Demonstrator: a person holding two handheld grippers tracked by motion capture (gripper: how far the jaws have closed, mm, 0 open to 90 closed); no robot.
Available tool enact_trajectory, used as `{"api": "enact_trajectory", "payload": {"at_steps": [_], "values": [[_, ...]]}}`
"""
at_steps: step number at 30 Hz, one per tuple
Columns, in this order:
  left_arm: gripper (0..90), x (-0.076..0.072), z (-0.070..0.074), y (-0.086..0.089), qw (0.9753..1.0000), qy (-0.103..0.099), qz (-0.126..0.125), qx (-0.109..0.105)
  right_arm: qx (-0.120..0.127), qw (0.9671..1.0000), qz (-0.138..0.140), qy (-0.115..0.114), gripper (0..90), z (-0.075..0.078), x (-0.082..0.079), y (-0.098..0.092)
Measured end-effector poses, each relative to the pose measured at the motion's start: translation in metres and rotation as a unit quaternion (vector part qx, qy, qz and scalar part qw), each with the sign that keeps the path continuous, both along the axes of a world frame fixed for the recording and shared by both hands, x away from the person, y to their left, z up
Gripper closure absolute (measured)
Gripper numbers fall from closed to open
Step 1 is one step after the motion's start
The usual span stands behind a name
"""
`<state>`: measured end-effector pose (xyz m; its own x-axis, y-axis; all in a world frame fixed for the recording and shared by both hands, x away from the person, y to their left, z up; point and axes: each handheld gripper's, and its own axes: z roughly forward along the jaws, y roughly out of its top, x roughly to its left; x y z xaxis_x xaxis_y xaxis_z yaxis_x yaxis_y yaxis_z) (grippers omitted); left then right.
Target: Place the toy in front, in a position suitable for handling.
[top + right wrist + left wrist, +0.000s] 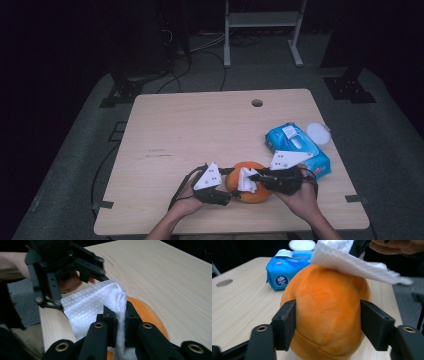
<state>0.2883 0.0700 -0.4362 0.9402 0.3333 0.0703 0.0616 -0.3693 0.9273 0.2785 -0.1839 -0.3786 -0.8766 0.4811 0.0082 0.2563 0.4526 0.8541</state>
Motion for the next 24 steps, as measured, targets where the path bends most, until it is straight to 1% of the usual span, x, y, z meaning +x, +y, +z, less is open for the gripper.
{"api": "enact_trajectory", "payload": {"at_steps": [1, 2, 4, 5, 6, 7, 8, 9, 10, 12, 13, 15, 16, 17, 18, 19, 20, 21, 22, 23, 24], "values": [[33.0, 0.001, -0.001, 0.000, 1.0000, 0.002, -0.001, -0.004, -0.006, 0.9999, -0.010, -0.004, 82.5, 0.000, 0.002, -0.004], [33.9, 0.000, -0.001, 0.000, 1.0000, 0.002, -0.002, -0.006, -0.005, 0.9998, -0.018, -0.002, 82.5, -0.001, 0.003, -0.008], [34.6, -0.001, 0.001, -0.003, 1.0000, -0.005, -0.004, -0.001, 0.006, 0.9997, -0.021, 0.007, 82.6, -0.001, 0.004, -0.012], [34.8, -0.001, 0.001, -0.003, 1.0000, -0.005, -0.004, -0.001, 0.004, 0.9998, -0.020, 0.003, 82.5, -0.001, 0.003, -0.010], [34.8, -0.004, 0.003, -0.007, 0.9998, -0.018, -0.010, 0.008, 0.007, 0.9999, -0.014, 0.004, 82.5, -0.001, 0.001, -0.007], [34.9, -0.004, 0.003, -0.007, 0.9998, -0.018, -0.010, 0.008, 0.007, 0.9999, -0.014, 0.004, 82.5, -0.001, 0.001, -0.007], [34.9, -0.007, 0.003, -0.011, 0.9993, -0.028, -0.017, 0.019, 0.014, 0.9999, 0.005, 0.005, 82.5, -0.001, -0.002, 0.001], [34.9, -0.007, 0.003, -0.011, 0.9993, -0.028, -0.017, 0.019, 0.014, 0.9999, 0.005, 0.005, 82.5, -0.001, -0.002, 0.001], [35.0, -0.008, 0.002, -0.011, 0.9991, -0.030, -0.018, 0.023, -0.001, 0.9999, 0.015, -0.004, 82.5, 0.001, -0.004, 0.008], [35.4, -0.007, 0.001, -0.008, 0.9993, -0.025, -0.018, 0.022, -0.004, 0.9999, 0.011, -0.006, 82.5, 0.002, -0.003, 0.007], [35.4, -0.006, 0.001, -0.007, 0.9992, -0.024, -0.019, 0.024, -0.005, 1.0000, 0.004, -0.007, 82.5, 0.003, -0.002, 0.003], [35.1, -0.005, -0.001, -0.005, 0.9995, -0.015, -0.017, 0.022, -0.012, 0.9998, -0.015, -0.010, 82.5, 0.002, 0.001, -0.006], [33.2, -0.004, -0.002, -0.004, 0.9997, -0.008, -0.013, 0.018, -0.009, 0.9997, -0.021, -0.004, 82.5, 0.001, 0.003, -0.012], [28.6, -0.004, -0.002, -0.004, 0.9997, -0.008, -0.013, 0.018, -0.004, 0.9997, -0.025, 0.005, 82.5, -0.001, 0.005, -0.017], [23.5, 0.001, -0.003, -0.003, 0.9997, 0.021, 0.003, 0.011, -0.001, 0.9996, -0.026, 0.010, 82.5, -0.003, 0.006, -0.020], [19.1, 0.004, -0.004, -0.003, 0.9991, 0.040, 0.010, 0.007, 0.003, 0.9995, -0.027, 0.016, 82.5, -0.005, 0.007, -0.022], [17.5, 0.007, -0.006, -0.003, 0.9981, 0.059, 0.014, -0.001, 0.005, 0.9996, -0.026, 0.015, 82.5, -0.005, 0.007, -0.022], [17.6, 0.007, -0.006, -0.003, 0.9981, 0.059, 0.014, -0.001, 0.001, 0.9996, -0.027, 0.013, 82.5, -0.004, 0.006, -0.021], [20.6, 0.010, -0.009, -0.002, 0.9972, 0.073, 0.015, -0.008, -0.004, 0.9996, -0.026, 0.005, 82.5, -0.003, 0.005, -0.019], [23.7, 0.009, -0.009, -0.002, 0.9973, 0.071, 0.017, -0.012, -0.005, 0.9997, -0.024, 0.002, 82.5, -0.001, 0.004, -0.016], [27.1, 0.008, -0.007, -0.002, 0.9978, 0.064, 0.017, -0.013, -0.005, 0.9998, -0.018, -0.001, 82.5, 0.000, 0.002, -0.013]]}}
